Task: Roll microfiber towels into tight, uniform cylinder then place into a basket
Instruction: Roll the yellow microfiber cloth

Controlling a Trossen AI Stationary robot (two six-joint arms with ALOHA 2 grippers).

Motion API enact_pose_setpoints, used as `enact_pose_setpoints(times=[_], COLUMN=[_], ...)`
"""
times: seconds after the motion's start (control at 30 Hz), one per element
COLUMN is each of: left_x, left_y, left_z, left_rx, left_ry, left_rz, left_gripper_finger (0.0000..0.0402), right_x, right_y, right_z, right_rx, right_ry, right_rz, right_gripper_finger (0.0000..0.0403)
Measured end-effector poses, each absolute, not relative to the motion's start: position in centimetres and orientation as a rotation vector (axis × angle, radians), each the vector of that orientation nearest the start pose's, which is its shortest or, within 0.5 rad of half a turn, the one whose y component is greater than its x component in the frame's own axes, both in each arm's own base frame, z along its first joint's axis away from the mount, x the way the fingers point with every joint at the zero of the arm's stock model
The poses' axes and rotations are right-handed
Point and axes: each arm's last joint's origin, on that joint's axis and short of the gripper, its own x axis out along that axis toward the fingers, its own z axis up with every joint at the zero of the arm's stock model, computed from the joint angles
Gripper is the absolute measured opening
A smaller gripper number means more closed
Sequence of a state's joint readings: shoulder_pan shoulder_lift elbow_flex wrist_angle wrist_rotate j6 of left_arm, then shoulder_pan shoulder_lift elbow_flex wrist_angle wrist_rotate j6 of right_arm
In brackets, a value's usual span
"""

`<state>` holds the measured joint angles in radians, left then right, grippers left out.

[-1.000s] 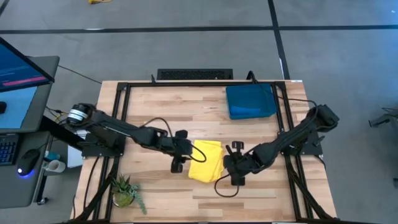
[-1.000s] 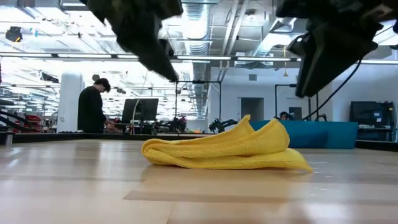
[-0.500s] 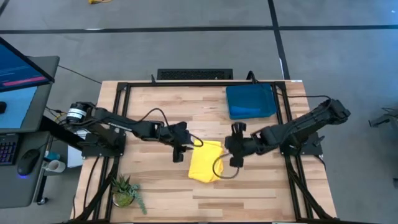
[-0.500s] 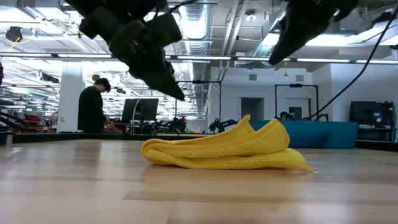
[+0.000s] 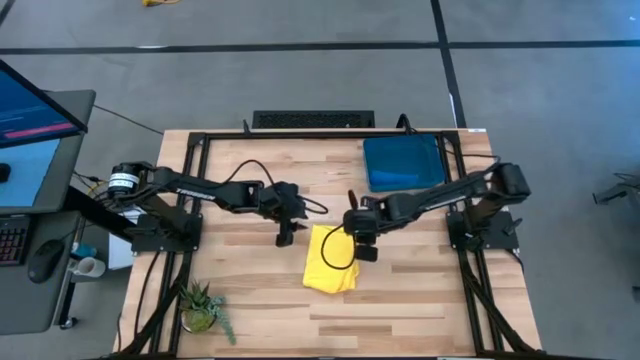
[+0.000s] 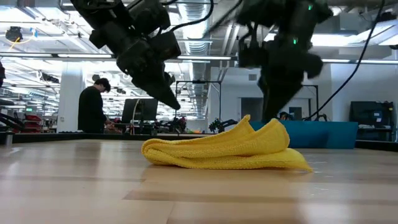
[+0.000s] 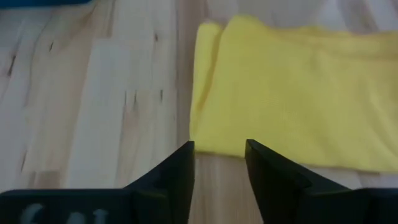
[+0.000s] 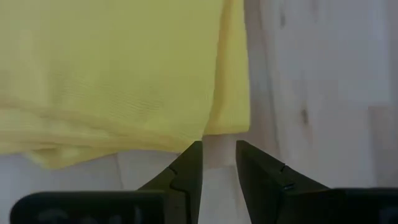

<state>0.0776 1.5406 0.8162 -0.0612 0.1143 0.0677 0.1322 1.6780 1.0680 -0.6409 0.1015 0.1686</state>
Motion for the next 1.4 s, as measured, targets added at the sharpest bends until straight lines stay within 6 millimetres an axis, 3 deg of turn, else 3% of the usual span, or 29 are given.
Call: enact_pose_setpoints(times=[0.1, 0.23, 0.43, 0.53, 0.67, 0.8, 1.03, 1.4], left_x=[30.0, 29.9, 30.2, 30.7, 31.1, 31.8, 32.2, 32.4], left_y=[2.0, 2.1, 2.9, 3.1, 3.2, 3.3, 3.3, 3.2], left_z=[17.9, 17.8, 16.7, 15.7, 14.6, 13.9, 12.5, 12.4], left_rx=[-0.013, -0.007, -0.025, -0.046, -0.010, 0.008, 0.006, -0.022], left_ry=[0.814, 0.834, 0.862, 0.869, 0.876, 0.840, 0.858, 0.841], left_rz=[-0.056, -0.058, -0.058, -0.092, -0.111, -0.117, -0.118, -0.165], left_gripper_finger=[0.0157, 0.0183, 0.0194, 0.0195, 0.0195, 0.0195, 0.0195, 0.0195], right_x=[31.3, 31.3, 29.5, 27.8, 25.7, 24.9, 26.0, 28.6], right_y=[3.7, 3.7, 3.4, 3.3, 3.5, 3.5, 3.0, 1.8], right_z=[16.8, 16.2, 18.8, 20.4, 20.7, 19.4, 17.5, 12.9], right_rx=[0.023, 0.007, -0.037, -0.050, 0.012, 0.062, 0.068, 0.077], right_ry=[1.310, 1.337, 1.325, 1.240, 1.094, 0.930, 0.769, 0.825], right_rz=[-0.109, -0.134, -0.219, -0.272, -0.279, -0.256, -0.235, -0.208], right_gripper_finger=[0.0119, 0.0118, 0.0118, 0.0118, 0.0118, 0.0118, 0.0128, 0.0248])
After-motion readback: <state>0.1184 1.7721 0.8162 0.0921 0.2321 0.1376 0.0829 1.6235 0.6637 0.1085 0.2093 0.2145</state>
